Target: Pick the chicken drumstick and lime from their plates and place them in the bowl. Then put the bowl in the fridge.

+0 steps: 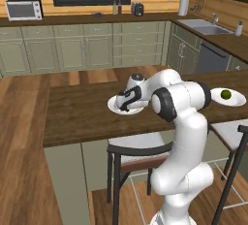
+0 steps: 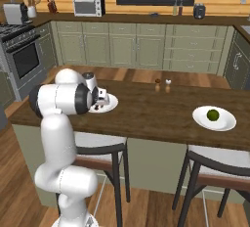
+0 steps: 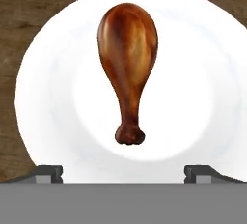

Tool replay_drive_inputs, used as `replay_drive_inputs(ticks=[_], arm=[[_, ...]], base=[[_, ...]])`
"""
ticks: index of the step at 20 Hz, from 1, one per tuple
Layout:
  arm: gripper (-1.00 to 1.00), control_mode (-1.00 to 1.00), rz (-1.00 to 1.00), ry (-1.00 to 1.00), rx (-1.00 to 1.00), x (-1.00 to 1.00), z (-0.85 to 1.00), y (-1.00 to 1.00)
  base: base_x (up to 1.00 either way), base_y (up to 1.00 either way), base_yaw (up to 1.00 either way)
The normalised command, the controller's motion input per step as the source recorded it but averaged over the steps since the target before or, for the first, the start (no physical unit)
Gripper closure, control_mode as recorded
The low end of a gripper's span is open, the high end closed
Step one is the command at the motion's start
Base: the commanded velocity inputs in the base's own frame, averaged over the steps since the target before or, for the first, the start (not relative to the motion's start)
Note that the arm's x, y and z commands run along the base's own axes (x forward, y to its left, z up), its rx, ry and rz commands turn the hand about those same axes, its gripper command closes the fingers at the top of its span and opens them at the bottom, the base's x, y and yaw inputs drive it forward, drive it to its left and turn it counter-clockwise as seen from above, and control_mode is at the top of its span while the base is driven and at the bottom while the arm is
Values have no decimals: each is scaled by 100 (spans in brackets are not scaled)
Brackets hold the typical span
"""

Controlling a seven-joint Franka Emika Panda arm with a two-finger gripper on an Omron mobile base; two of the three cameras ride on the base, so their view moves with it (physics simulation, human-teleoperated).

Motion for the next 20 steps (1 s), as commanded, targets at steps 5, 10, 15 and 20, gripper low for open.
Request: replay_drive_inputs(ticks=[5, 10, 15, 20], arm=[[-100, -100, 0, 0, 0, 23, -41, 0], [-100, -100, 0, 0, 0, 30, -37, 2], [100, -100, 0, 0, 0, 43, -19, 5], [100, -100, 0, 0, 0, 10, -41, 19]], base=[[0, 0, 0], [0, 0, 0], [0, 0, 0], [0, 0, 0]])
